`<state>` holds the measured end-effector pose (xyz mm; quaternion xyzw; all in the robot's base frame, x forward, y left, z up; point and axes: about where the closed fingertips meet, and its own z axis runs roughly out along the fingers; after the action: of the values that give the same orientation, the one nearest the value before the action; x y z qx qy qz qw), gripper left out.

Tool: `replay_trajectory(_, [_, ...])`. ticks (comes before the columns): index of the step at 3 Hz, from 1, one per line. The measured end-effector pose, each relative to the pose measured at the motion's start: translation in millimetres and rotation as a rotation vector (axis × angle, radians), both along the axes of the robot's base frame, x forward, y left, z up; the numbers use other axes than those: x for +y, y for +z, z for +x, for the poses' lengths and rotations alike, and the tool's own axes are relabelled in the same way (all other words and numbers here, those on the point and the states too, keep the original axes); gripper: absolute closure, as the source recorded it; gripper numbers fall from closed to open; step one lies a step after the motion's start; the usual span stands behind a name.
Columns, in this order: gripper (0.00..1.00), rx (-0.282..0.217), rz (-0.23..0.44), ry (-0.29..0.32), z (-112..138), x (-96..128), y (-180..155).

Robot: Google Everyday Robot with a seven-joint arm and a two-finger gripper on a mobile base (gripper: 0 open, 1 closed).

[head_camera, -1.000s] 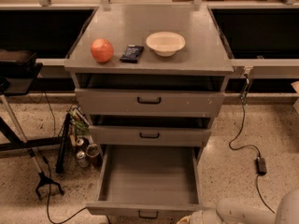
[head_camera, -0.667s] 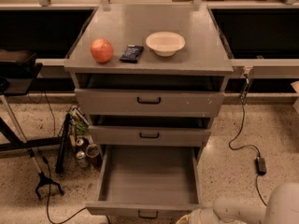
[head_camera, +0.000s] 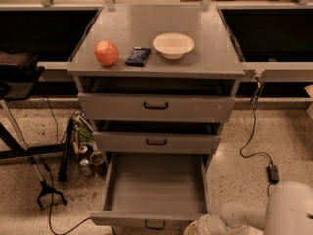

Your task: Close bottom drawer

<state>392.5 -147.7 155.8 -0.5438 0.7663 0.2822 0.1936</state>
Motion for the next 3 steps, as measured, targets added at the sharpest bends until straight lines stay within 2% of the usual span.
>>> replay_trajectory(2, [0.35, -0.021, -0.034, -0.010, 26, 1, 3])
replay_trajectory(3, [0.11, -0.021, -0.034, -0.010, 23, 0, 3])
